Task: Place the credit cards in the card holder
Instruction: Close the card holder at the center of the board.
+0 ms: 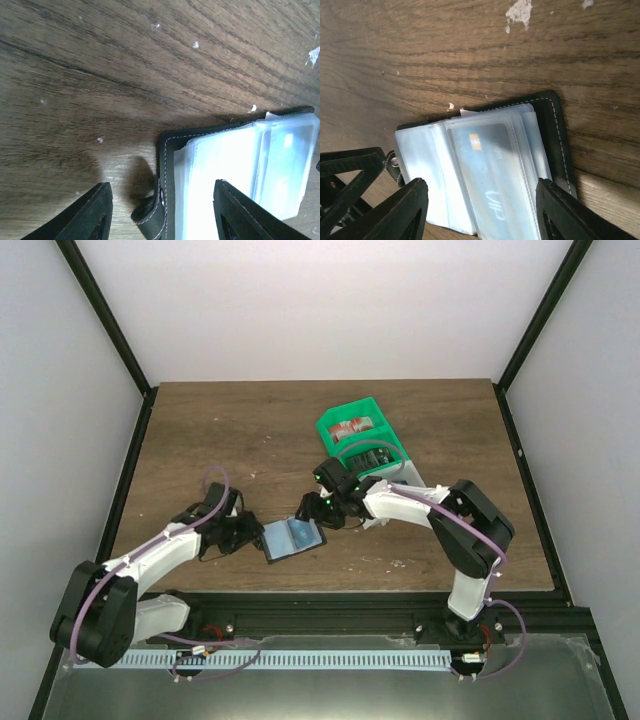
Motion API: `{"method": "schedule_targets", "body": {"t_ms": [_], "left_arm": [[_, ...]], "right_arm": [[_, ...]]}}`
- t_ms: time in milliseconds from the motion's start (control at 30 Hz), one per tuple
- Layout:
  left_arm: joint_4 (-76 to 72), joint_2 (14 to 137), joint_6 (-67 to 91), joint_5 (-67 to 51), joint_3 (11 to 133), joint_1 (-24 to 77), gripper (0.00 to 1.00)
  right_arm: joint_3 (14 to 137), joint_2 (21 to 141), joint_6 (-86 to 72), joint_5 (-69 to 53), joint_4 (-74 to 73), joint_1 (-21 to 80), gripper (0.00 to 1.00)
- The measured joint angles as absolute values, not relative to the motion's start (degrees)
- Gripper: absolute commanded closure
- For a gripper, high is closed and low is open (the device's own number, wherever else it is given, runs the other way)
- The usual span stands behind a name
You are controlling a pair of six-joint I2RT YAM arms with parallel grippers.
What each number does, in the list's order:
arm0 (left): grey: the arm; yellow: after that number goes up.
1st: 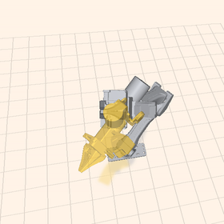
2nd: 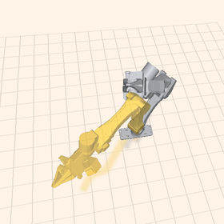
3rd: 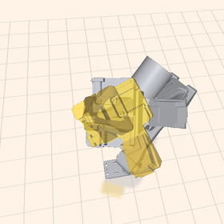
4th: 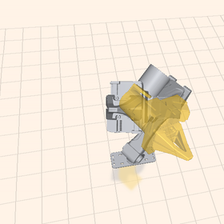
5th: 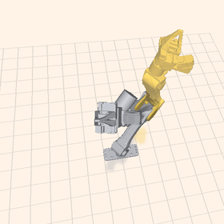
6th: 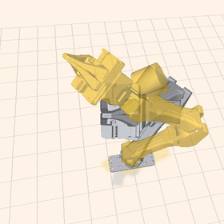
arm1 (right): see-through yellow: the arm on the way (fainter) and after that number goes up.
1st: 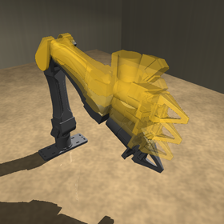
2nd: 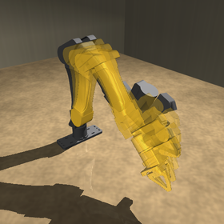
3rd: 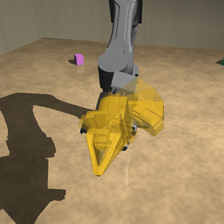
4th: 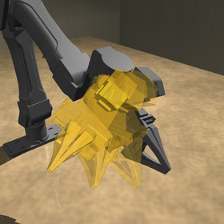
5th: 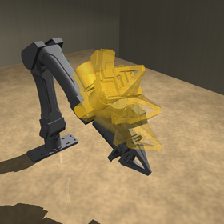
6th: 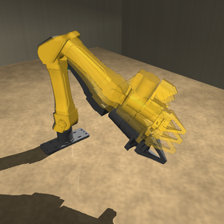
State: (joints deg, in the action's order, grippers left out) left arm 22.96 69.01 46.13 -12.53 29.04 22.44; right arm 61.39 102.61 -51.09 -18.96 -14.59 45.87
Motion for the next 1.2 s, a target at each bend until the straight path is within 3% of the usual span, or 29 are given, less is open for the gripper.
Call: {"method": "schedule_targets", "body": {"t_ms": [200, 367, 633, 1200], "left_arm": [[24.40, 68.10, 46.15, -12.36, 27.55, 22.44, 0.62], [24.56, 69.01, 46.22, -12.97, 27.27, 22.44, 0.70], [23.29, 69.12, 46.61, -15.29, 27.18, 22.41, 1.00], [26.17, 60.16, 39.55, -19.42, 35.33, 22.44, 1.00]], "right_arm": [[61.41, 102.65, -51.09, -17.06, -15.46, 46.57, 0.40], [61.41, 102.65, -51.09, -16.43, -15.57, 46.61, 0.40], [61.41, 102.65, -51.09, -16.21, -15.88, 46.61, 0.40], [61.41, 102.65, -51.07, -8.88, -19.25, 46.61, 0.40]]}}
